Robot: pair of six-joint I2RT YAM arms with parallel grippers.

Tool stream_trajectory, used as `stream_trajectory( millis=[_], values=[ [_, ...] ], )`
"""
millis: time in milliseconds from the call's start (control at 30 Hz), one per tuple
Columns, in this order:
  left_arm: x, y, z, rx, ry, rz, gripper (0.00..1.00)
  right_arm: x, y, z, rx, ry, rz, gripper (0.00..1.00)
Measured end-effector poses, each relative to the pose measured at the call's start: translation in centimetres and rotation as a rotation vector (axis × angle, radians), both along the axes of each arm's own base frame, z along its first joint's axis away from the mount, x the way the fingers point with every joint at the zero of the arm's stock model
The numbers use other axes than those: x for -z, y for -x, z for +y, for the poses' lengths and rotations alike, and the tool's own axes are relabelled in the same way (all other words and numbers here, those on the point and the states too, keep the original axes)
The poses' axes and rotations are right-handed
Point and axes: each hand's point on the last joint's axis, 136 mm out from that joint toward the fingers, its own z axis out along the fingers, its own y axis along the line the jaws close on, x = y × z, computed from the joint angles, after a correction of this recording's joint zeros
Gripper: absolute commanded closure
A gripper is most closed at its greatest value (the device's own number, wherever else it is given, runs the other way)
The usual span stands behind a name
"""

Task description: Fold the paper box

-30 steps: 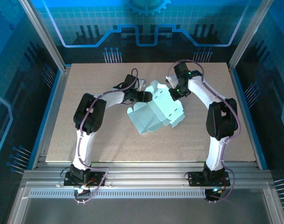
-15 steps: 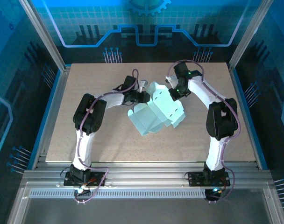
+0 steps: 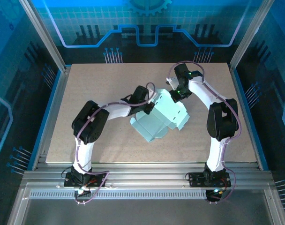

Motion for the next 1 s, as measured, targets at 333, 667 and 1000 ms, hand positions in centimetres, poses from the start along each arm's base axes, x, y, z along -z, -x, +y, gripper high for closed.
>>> stream_trajectory(
  millis=[333,667,1000],
  values=[
    [0.3,1.5,-1.6,0.107,-0.378,-0.323,1.0,0.2,0.3,-0.2,0.033,-0.004,0.021,1.0],
    [0.9,1.1,-2.3,0.123,-0.534,-0.451,1.0,0.3,0.1,-0.6,0.051,-0.008,0.025,1.0],
    [-0.4,0.5,-1.2,0.065,-0.175,-0.218,0.78,0.3,-0.2,-0.4,0.048,-0.018,0.011,1.0]
  ],
)
